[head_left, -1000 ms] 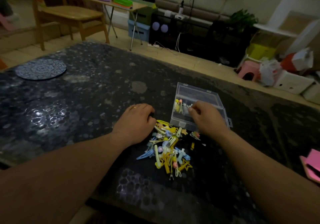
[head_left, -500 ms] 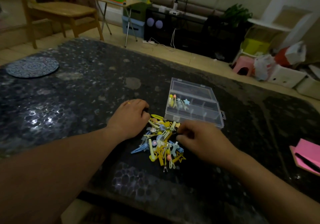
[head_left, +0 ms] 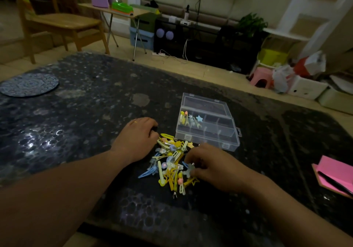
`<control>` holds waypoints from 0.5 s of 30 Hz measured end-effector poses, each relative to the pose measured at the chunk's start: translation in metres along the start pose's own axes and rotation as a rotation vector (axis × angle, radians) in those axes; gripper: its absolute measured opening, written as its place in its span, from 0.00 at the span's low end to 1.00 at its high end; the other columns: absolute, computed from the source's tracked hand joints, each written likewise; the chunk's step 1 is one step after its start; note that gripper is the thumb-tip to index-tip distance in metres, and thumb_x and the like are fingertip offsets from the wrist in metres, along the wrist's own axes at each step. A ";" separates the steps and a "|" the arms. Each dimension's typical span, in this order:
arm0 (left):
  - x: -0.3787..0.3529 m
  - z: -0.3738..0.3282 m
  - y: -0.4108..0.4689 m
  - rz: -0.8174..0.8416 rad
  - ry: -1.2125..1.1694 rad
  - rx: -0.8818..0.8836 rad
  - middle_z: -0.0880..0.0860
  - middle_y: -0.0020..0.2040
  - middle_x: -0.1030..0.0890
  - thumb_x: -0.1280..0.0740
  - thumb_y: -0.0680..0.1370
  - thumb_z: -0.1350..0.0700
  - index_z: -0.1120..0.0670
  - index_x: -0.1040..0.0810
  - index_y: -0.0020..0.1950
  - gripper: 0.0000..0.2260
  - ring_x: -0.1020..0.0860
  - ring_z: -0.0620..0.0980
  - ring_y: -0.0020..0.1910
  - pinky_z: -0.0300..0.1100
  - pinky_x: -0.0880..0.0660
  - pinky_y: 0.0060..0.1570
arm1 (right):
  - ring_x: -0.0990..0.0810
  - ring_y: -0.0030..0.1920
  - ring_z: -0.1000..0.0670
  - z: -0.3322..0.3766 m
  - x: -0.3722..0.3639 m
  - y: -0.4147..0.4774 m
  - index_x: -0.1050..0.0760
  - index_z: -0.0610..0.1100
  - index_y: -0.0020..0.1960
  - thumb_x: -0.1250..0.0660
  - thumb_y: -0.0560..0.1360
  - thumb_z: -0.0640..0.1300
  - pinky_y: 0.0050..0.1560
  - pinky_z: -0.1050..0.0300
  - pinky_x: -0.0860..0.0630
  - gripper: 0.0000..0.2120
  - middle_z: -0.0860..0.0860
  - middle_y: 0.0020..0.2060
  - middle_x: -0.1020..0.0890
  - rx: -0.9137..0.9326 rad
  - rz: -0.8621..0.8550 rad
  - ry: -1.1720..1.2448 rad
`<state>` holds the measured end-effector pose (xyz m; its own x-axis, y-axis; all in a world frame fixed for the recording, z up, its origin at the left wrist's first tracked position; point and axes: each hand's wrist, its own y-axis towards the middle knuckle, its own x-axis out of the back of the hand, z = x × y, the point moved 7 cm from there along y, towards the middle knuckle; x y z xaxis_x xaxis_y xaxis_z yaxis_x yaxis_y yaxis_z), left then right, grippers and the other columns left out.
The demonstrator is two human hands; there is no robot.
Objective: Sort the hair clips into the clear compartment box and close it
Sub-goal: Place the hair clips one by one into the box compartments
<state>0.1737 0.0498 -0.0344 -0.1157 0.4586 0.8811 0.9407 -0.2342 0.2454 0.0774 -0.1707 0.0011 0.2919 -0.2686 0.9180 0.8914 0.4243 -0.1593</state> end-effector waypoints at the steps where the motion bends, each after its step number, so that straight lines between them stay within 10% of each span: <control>1: 0.000 -0.001 0.000 -0.003 0.003 -0.004 0.50 0.64 0.19 0.41 0.80 0.51 0.51 0.21 0.66 0.17 0.24 0.50 0.62 0.50 0.30 0.69 | 0.24 0.53 0.59 0.002 -0.001 -0.001 0.22 0.60 0.63 0.29 0.81 0.54 0.56 0.59 0.22 0.12 0.61 0.55 0.27 0.021 0.024 -0.033; 15: -0.002 0.002 0.000 -0.011 0.024 0.001 0.48 0.62 0.20 0.41 0.81 0.51 0.50 0.23 0.65 0.15 0.25 0.49 0.61 0.46 0.31 0.67 | 0.20 0.46 0.58 -0.033 0.068 0.016 0.22 0.55 0.54 0.31 0.83 0.50 0.44 0.63 0.25 0.01 0.57 0.47 0.19 -0.211 -0.380 0.234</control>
<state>0.1743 0.0504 -0.0367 -0.1334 0.4404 0.8878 0.9398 -0.2283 0.2544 0.1231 -0.2111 0.0486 -0.0193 -0.5680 0.8228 0.9936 0.0807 0.0790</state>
